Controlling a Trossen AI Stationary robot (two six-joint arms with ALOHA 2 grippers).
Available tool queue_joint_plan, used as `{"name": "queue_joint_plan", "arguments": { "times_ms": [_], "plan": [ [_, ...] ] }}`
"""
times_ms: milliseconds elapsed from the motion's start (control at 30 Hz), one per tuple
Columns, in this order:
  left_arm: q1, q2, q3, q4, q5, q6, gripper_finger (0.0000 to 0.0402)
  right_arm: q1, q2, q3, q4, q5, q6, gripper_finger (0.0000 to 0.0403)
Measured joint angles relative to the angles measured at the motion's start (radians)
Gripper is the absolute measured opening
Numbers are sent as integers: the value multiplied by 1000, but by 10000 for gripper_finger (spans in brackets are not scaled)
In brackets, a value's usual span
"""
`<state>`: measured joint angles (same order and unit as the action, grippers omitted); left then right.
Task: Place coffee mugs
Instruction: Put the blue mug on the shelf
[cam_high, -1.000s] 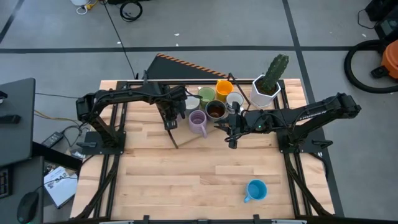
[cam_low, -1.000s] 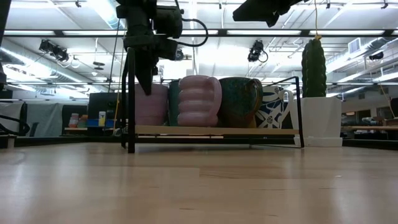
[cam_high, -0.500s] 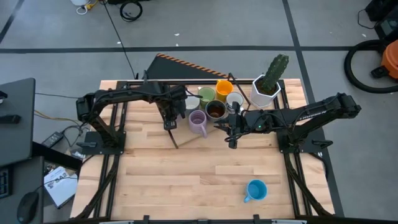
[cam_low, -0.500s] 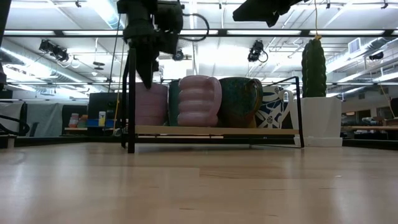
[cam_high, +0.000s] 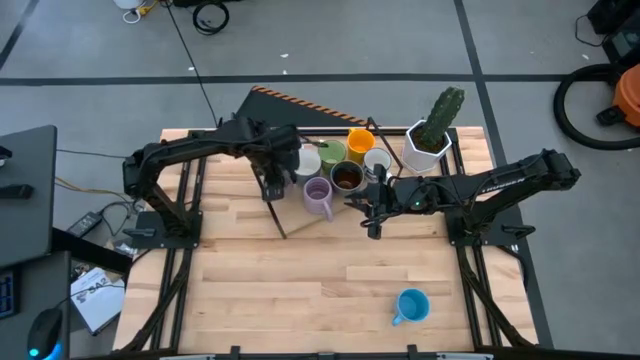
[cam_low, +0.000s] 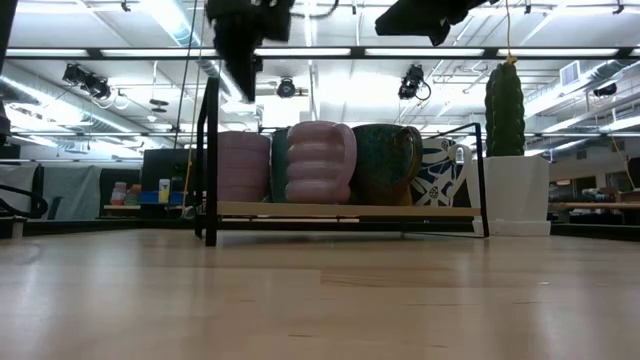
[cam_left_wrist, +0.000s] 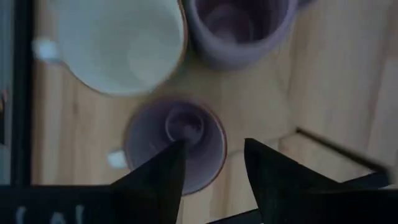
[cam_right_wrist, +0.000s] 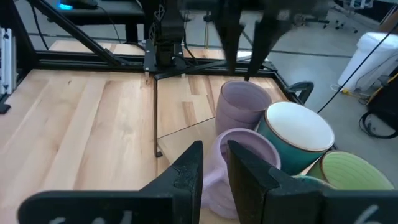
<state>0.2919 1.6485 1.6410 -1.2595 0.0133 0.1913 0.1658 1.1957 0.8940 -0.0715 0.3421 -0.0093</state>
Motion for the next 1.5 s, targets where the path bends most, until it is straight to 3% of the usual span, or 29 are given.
{"name": "queue_joint_plan", "arguments": {
  "times_ms": [133,233,467,600,767,933,1100,1300,1500],
  "plan": [
    [-57,-25,88,39,11,-40,169,19,0,0,-63,-26,74,77],
    [-152,-59,83,120,11,-21,159,71,0,1,-162,-69,172,77],
    [-392,-87,69,192,-148,52,142,309,17,21,-321,-29,389,77],
    [-470,-89,71,187,-186,56,142,408,59,89,-470,-31,573,77],
    [-490,-94,27,211,-196,79,142,488,194,209,-675,-67,807,77],
    [-466,-93,-63,266,-193,133,142,513,373,367,-867,-207,1006,77],
    [-434,-95,-78,276,-194,187,142,515,525,553,-1055,-316,1151,77],
    [-396,-163,-78,274,-194,244,142,525,626,669,-1100,-398,1270,77],
    [-377,-262,-78,301,-194,253,142,549,654,678,-1100,-458,1424,81]
  ]
}}
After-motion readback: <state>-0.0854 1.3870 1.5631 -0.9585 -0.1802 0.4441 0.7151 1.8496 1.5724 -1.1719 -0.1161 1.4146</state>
